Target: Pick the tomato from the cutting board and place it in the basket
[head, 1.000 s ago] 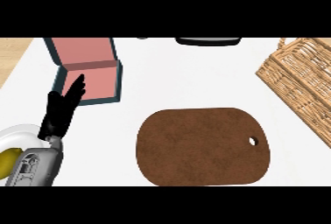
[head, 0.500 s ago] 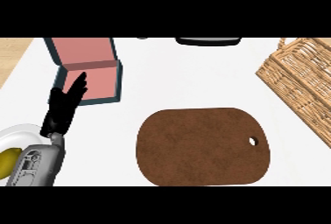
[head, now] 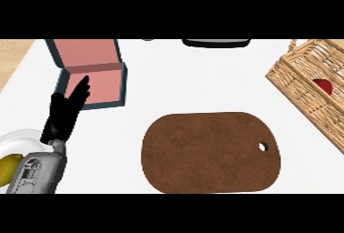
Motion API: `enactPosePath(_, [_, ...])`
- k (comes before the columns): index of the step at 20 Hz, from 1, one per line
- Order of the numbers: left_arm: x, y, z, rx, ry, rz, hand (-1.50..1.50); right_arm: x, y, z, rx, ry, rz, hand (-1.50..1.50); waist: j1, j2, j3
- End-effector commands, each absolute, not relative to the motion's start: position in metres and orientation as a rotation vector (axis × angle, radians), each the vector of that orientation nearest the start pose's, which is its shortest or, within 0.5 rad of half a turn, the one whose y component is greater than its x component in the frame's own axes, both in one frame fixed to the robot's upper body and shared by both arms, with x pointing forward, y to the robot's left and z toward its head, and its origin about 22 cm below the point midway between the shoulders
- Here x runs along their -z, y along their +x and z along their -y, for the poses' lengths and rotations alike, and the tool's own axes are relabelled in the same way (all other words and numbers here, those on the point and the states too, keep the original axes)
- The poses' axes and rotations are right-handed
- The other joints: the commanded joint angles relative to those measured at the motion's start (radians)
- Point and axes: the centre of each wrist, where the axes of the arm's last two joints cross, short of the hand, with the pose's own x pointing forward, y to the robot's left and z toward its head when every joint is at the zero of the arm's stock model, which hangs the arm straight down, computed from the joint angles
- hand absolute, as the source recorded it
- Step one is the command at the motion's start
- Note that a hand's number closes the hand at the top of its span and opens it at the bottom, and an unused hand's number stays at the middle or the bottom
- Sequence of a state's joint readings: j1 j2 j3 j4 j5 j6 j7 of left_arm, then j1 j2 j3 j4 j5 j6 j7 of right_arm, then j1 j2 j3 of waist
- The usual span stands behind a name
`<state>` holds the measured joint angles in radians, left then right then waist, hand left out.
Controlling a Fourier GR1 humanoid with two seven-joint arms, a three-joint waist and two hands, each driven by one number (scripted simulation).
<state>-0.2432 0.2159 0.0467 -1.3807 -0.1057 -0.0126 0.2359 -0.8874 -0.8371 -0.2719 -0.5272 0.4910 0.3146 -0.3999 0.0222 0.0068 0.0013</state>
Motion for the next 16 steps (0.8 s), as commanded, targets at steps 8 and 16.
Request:
enactPosePath(8, [-0.027,0.296,-0.263,0.23,0.251,1.379,0.0,-0.251,0.328,0.546,-0.237,-0.816,1.666,-1.5,0.003,0.004,0.001])
enactPosePath(16, [-0.037,0.305,-0.268,0.227,0.253,1.378,0.0,-0.233,0.259,0.602,-0.141,-0.806,1.553,-1.5,0.01,0.015,0.006])
